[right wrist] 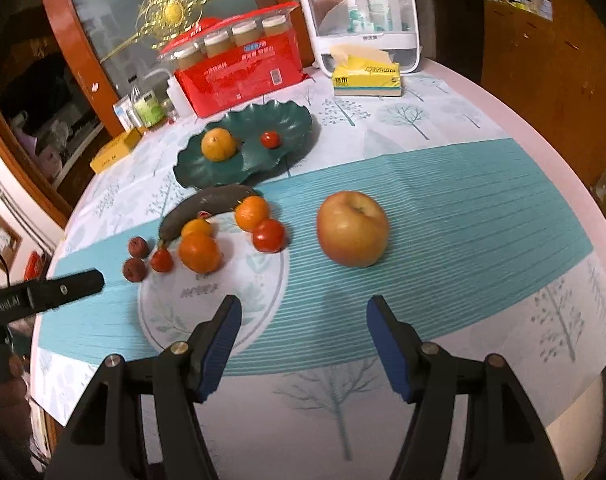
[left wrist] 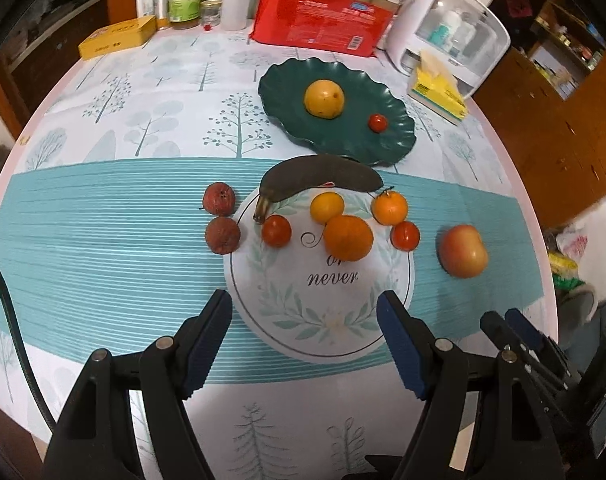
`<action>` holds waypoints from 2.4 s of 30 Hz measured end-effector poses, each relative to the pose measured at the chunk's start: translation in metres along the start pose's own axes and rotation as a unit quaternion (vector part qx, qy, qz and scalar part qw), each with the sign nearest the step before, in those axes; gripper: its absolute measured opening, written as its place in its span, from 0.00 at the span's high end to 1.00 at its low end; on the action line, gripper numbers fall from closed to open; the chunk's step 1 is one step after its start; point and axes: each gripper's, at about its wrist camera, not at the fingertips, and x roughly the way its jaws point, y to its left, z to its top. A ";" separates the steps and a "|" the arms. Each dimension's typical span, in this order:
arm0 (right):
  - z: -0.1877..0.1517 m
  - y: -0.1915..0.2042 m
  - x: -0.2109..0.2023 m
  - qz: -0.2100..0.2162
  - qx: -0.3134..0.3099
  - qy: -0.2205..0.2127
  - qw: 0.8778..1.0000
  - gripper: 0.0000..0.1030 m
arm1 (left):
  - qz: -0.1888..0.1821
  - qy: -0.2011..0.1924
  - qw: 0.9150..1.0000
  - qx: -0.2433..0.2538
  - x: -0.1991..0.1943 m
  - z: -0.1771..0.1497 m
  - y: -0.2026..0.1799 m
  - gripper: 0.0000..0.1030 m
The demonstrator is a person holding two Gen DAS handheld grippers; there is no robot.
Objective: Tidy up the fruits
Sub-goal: 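Withdraw both open tools from the green plate, then grasp the red apple with the right tool while the left tool grasps the large orange, then lift and carry the apple and orange toward the green plate with both tools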
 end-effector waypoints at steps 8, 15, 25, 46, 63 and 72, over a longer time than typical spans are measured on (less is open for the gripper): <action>0.025 -0.021 0.014 0.025 -0.071 0.012 0.997 0.33 | 0.024 -0.002 0.999 -0.048 0.016 0.008 -0.020 0.29; 0.041 -0.029 0.032 0.044 -0.145 0.022 0.988 0.28 | 0.035 0.005 0.994 -0.101 0.040 0.011 -0.029 0.29; 0.046 -0.028 0.062 0.067 -0.231 0.038 0.970 0.27 | 0.041 0.010 0.986 -0.161 0.075 0.012 -0.032 0.29; 0.050 -0.037 0.114 0.098 -0.250 0.074 0.960 0.28 | 0.069 0.032 0.980 -0.186 0.130 0.031 -0.030 0.29; 0.053 -0.040 0.117 0.109 -0.246 0.072 0.961 0.36 | 0.067 0.016 0.987 -0.148 0.130 0.038 -0.044 0.58; 0.048 -0.037 0.107 0.127 -0.236 0.073 0.961 0.36 | 0.068 -0.018 0.987 -0.142 0.100 0.029 -0.045 0.58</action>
